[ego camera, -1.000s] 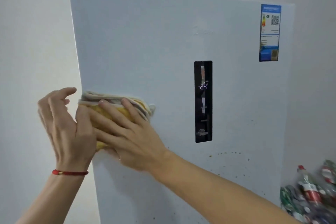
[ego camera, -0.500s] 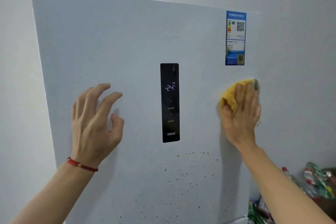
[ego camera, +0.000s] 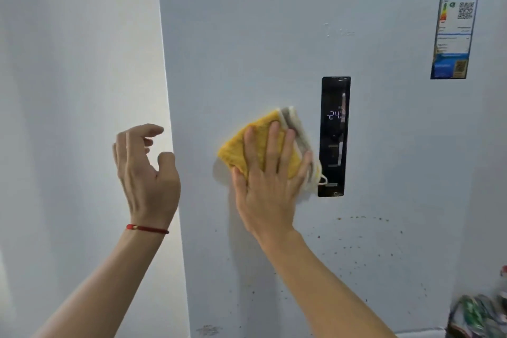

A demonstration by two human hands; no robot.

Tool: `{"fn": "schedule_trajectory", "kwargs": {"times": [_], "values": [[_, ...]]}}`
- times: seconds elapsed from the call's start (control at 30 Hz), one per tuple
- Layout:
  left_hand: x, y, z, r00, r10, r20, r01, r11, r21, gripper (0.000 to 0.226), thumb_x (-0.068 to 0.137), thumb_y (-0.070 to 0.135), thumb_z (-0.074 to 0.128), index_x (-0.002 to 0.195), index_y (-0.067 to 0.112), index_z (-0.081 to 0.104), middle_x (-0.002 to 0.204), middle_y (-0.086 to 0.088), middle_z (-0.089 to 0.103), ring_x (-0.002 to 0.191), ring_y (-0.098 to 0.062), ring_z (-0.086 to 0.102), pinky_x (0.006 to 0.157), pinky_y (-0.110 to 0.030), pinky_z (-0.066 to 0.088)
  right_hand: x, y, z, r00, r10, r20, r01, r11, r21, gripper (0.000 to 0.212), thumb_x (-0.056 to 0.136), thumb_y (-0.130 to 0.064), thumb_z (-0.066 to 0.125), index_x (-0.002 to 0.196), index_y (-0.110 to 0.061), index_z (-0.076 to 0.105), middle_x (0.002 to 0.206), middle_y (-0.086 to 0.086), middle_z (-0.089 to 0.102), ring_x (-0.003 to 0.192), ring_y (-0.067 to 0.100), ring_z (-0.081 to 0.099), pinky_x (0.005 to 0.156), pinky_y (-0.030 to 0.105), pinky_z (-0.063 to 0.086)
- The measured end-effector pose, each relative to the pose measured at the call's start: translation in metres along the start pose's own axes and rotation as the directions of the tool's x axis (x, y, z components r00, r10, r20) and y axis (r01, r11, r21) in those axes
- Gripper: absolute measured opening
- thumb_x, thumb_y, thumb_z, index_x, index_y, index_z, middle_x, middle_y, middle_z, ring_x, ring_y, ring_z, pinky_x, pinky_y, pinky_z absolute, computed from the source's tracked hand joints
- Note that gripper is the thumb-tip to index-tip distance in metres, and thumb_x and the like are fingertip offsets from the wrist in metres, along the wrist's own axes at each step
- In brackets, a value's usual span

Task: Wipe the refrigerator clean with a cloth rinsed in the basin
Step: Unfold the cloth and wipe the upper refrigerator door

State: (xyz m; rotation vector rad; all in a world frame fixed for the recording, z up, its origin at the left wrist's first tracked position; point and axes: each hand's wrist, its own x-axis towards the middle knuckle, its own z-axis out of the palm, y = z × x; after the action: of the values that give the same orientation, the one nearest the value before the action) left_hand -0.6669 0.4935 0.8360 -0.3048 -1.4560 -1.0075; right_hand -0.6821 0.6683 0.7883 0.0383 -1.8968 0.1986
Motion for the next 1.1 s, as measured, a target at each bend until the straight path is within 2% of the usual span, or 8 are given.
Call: {"fn": "schedule_trajectory", "kwargs": {"times": [0.13,0.23,0.37,0.57,0.77,0.97,1.03,1.1], "values": [[-0.001,-0.013,-0.024,1.0,0.002,0.015,-0.002,1.0,0.0,0.041,0.075,-0.002,0.045,0.113,0.005,0.06,0.112,-0.003,0.057,0.101,-0.03,0.055,0.088,-0.035,0.045,-0.006,-0.073,0.031,0.972,-0.234,0.03,0.235,0.971,-0.033,0.059,0.11,-0.045,0.036,0.165,-0.029,0.022,0.174,0.007,0.009,0.161,0.033,0.004,0.123,0.069,0.007],[-0.002,0.003,-0.016,0.993,0.12,0.003,-0.12,0.993,0.002,0.039,0.071,-0.007,0.045,0.105,0.0,0.062,0.104,-0.013,0.06,0.098,-0.03,0.053,0.089,-0.039,0.045,-0.017,-0.089,0.036,0.842,-0.51,0.175,0.53,0.843,-0.094,0.064,0.103,-0.039,0.046,0.163,-0.024,0.029,0.172,0.002,0.015,0.159,0.025,-0.006,0.127,0.06,0.006],[-0.006,0.04,0.01,0.974,0.216,0.073,-0.214,0.976,-0.026,0.039,0.071,-0.005,0.047,0.106,-0.002,0.063,0.106,-0.017,0.06,0.102,-0.028,0.05,0.094,-0.027,0.036,-0.009,-0.036,0.013,0.802,-0.573,0.169,0.587,0.808,-0.045,0.063,0.106,-0.04,0.042,0.164,-0.024,0.025,0.171,-0.001,0.025,0.16,0.024,0.003,0.128,0.057,0.005],[-0.022,0.058,0.041,0.955,0.288,0.065,-0.285,0.957,-0.055,0.033,0.071,-0.009,0.048,0.099,-0.004,0.064,0.1,-0.02,0.059,0.098,-0.033,0.053,0.093,-0.029,0.036,0.005,0.157,-0.04,0.985,-0.17,0.039,0.174,0.965,-0.195,0.067,0.106,-0.055,0.031,0.165,-0.028,0.018,0.174,0.006,0.007,0.16,0.036,0.0,0.121,0.07,0.011],[-0.051,0.076,0.072,0.941,0.295,0.166,-0.286,0.955,-0.076,0.031,0.072,-0.006,0.05,0.098,-0.001,0.065,0.102,-0.016,0.058,0.097,-0.03,0.052,0.089,-0.033,0.038,-0.006,0.299,-0.082,0.944,0.33,0.012,-0.33,0.944,0.017,0.074,0.101,-0.055,0.023,0.166,-0.032,-0.005,0.173,0.0,-0.019,0.159,0.022,-0.019,0.122,0.068,0.001],[-0.057,0.046,0.038,0.965,0.21,0.16,-0.213,0.977,0.002,0.03,0.071,-0.007,0.05,0.096,0.001,0.065,0.101,-0.01,0.059,0.096,-0.026,0.051,0.085,-0.035,0.042,-0.015,0.262,-0.065,0.588,0.808,-0.034,-0.774,0.574,0.267,0.071,0.101,-0.055,0.017,0.163,-0.037,-0.014,0.172,-0.001,-0.022,0.159,0.03,-0.016,0.123,0.066,0.0],[-0.054,0.033,0.022,0.978,0.155,0.139,-0.158,0.987,0.01,0.029,0.071,-0.008,0.05,0.095,0.001,0.064,0.097,-0.009,0.06,0.093,-0.026,0.051,0.082,-0.037,0.045,-0.011,0.212,-0.05,0.615,0.786,-0.056,-0.753,0.608,0.251,0.07,0.103,-0.055,0.015,0.163,-0.033,-0.014,0.172,0.006,-0.022,0.158,0.037,-0.019,0.121,0.069,-0.003],[-0.051,0.017,0.006,0.986,0.103,0.133,-0.107,0.994,0.028,0.028,0.071,-0.007,0.049,0.095,0.003,0.062,0.096,-0.007,0.06,0.091,-0.026,0.052,0.079,-0.038,0.045,-0.016,0.15,-0.032,0.781,0.623,-0.046,-0.607,0.774,0.177,0.07,0.106,-0.053,0.017,0.164,-0.029,-0.014,0.171,0.011,-0.021,0.157,0.04,-0.02,0.121,0.07,-0.006]]}}
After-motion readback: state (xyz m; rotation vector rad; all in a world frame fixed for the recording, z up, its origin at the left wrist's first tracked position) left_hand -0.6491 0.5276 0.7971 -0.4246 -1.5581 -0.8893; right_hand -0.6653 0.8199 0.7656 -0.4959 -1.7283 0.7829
